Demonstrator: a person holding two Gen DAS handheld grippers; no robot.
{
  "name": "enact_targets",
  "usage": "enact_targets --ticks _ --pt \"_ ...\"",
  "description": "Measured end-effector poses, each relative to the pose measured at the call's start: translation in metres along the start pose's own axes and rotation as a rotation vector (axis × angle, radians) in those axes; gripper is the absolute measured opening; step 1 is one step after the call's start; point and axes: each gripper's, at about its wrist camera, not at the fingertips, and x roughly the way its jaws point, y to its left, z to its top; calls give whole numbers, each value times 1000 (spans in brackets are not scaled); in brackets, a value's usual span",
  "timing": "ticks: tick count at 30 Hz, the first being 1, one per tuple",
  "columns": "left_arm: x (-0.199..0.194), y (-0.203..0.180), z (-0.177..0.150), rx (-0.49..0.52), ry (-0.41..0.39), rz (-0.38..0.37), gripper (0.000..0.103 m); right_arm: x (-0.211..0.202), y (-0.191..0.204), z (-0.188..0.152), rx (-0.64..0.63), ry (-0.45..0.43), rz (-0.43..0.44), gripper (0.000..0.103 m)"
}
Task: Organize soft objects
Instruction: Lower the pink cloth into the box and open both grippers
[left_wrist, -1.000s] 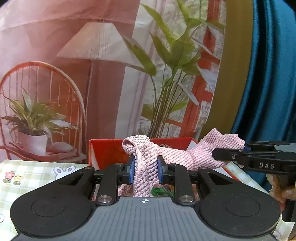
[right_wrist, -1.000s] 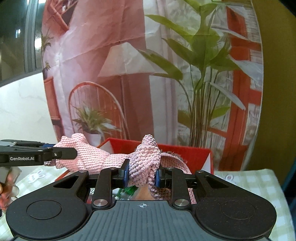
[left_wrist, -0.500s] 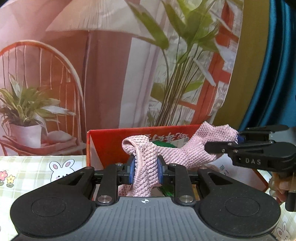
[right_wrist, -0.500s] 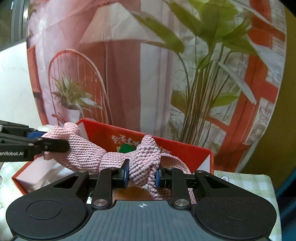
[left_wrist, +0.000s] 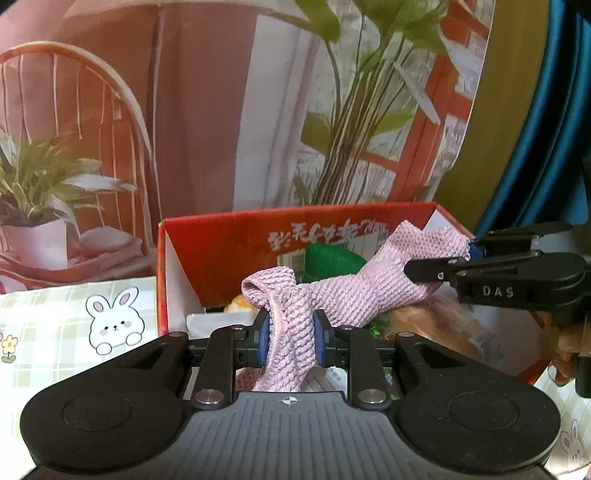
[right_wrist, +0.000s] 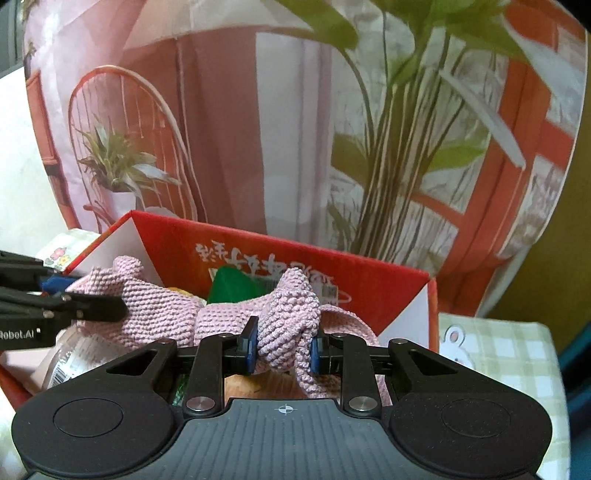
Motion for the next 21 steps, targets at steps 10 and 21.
enact_targets --ticks 10,21 --pt "6 2 -4 -7 27 -1 25 10 -7 -5 47 65 28 24" --pt "-2 -2 -5 -3 -14 21 42 15 -6 -6 56 109 -6 32"
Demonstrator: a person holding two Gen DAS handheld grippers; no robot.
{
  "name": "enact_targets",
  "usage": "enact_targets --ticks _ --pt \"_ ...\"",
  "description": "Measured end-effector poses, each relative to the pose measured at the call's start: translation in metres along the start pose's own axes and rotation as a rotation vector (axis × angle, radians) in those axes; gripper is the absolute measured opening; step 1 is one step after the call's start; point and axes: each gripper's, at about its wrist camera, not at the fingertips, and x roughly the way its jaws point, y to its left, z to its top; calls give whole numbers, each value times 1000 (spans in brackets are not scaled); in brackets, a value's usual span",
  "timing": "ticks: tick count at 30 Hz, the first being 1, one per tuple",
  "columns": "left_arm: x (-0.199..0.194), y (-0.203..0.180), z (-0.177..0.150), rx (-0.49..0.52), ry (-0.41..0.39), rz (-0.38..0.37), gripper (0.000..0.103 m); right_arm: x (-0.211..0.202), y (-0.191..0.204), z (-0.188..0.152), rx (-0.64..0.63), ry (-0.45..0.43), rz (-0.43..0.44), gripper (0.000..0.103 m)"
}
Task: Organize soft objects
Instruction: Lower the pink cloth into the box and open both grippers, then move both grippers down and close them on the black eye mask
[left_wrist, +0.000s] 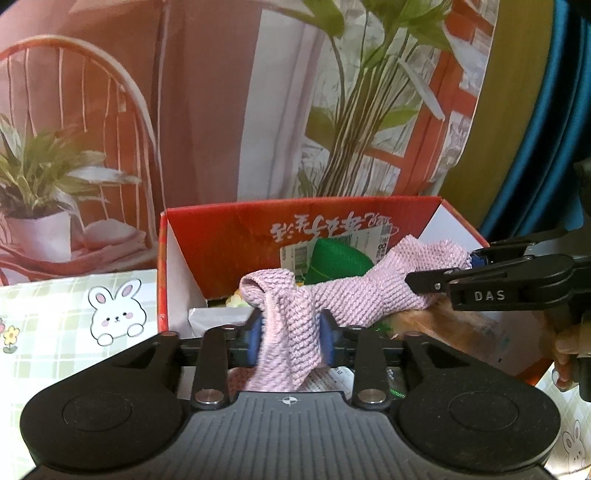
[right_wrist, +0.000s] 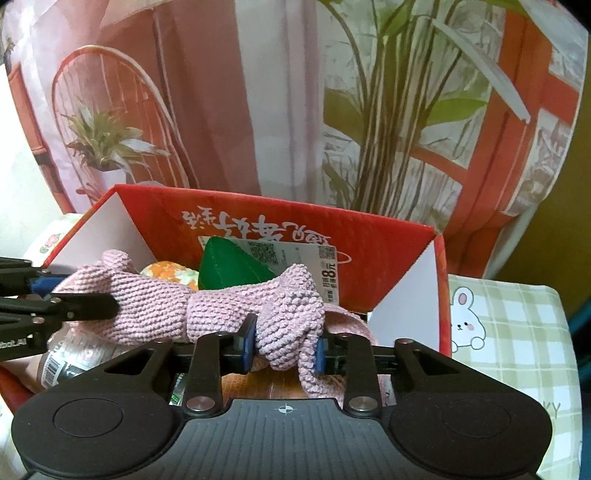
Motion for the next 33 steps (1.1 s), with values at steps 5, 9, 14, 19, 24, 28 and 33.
enact_targets --ticks 5,9,14,19,24,28,33 --pt "-19 -2 4 11 -44 31 61 -9 2 2 -3 -14 -41 48" --pt "-34 -3 5 -5 -75 51 72 -25 1 2 14 -31 -31 61" --pt "-58 -13 -1 -10 -105 64 92 -49 4 -5 11 -40 -56 82" --pt "-83 -20 -12 -18 -114 96 99 -78 9 -16 16 -70 -63 98" --pt "-105 -27 -25 -28 -113 124 100 -100 21 -31 9 -83 -64 102" --pt "-124 -34 -39 -20 -119 135 101 -116 34 -42 1 -96 -61 102" --pt "-146 -41 -69 -19 -98 109 103 -140 51 -63 -24 -125 -50 102"
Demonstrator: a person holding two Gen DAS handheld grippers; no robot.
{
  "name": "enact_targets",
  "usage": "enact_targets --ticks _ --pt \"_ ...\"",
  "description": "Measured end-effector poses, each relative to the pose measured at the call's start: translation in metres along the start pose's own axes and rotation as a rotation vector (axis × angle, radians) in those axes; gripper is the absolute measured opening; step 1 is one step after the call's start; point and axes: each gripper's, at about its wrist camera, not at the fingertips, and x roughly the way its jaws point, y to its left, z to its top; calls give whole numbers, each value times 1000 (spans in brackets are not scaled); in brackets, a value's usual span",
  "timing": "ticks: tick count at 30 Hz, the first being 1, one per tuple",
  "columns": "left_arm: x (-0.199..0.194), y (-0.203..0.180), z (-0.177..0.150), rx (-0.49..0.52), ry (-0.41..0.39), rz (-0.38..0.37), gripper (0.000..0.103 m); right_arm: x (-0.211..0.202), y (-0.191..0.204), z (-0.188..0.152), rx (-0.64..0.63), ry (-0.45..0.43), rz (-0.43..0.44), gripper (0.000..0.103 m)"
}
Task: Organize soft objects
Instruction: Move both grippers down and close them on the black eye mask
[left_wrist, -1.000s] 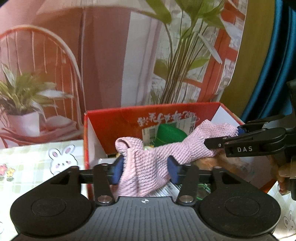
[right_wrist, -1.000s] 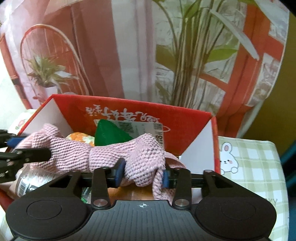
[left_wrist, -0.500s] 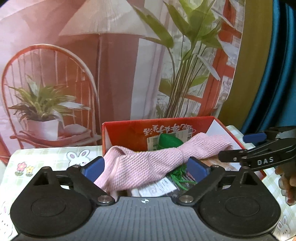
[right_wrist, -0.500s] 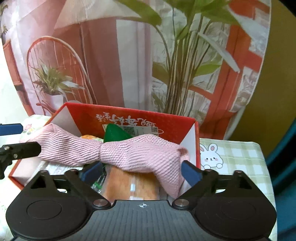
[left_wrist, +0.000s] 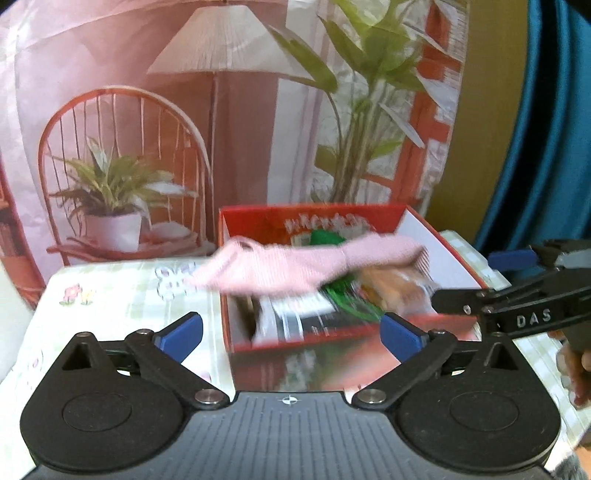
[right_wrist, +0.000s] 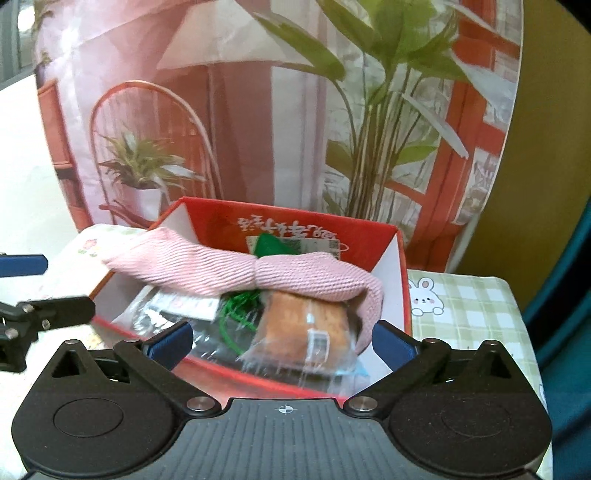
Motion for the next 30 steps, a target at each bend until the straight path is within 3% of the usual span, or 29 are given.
enact_targets --ticks 9,17,30 --pt "-26 7 -76 -32 89 7 103 -22 32 -57 -75 18 44 102" --pt "-25 23 -138 -160 180 38 103 -2 52 -127 -67 88 91 101" --pt "-15 41 -178 -283 258 59 99 20 66 -193 -112 114 79 95"
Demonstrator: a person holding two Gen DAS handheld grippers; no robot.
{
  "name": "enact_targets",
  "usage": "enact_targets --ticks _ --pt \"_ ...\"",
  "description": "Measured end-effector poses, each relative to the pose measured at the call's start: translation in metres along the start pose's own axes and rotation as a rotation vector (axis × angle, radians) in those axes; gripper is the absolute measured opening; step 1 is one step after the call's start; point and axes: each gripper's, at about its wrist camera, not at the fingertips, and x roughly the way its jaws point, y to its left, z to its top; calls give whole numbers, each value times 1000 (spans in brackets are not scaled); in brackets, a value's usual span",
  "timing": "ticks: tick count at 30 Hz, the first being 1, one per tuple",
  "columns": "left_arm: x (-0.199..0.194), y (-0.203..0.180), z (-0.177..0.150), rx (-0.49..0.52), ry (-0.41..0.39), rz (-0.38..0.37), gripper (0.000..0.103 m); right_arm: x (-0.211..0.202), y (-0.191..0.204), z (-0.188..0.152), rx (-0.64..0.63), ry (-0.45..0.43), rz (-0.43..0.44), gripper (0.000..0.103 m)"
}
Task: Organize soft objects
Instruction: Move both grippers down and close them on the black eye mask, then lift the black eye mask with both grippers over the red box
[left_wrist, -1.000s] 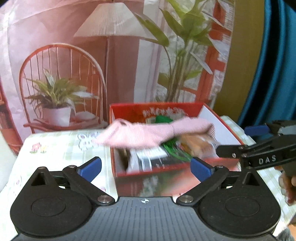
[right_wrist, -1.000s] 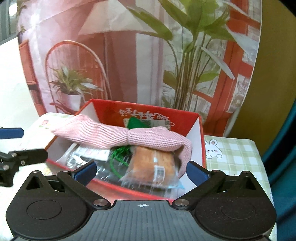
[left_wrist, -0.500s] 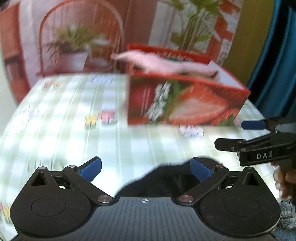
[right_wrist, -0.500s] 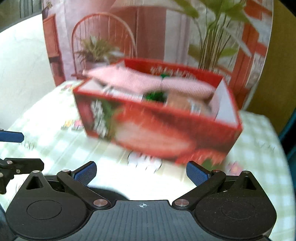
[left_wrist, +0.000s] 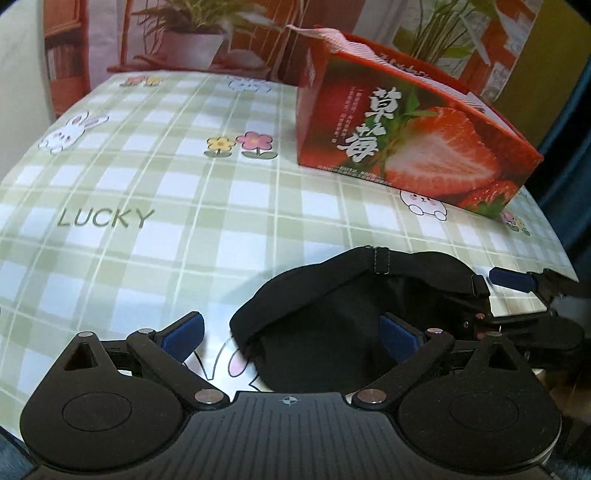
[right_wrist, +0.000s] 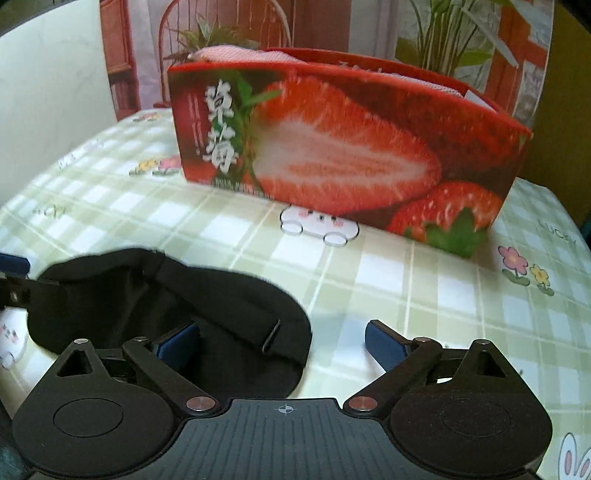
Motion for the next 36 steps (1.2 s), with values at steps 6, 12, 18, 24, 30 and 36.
enact_targets --ticks 6,12,18,24,30,36 --pt "4 -1 -5 -16 -5 -33 86 -6 2 -11 -25 -57 5 92" --pt "7 -10 -7 55 -41 -26 55 -10 -7 -18 4 -72 39 86" --pt "7 -8 -8 65 -61 -31 38 -12 -8 -20 12 -75 40 81" --pt "2 4 -8 -6 -107 -76 12 -17 -17 -21 49 -78 40 57" --pt "-4 2 -7 -4 -150 -78 11 -22 -30 -25 104 -87 42 35" --pt "-11 4 -6 -12 -192 -84 10 -27 -34 -25 126 -112 57 13"
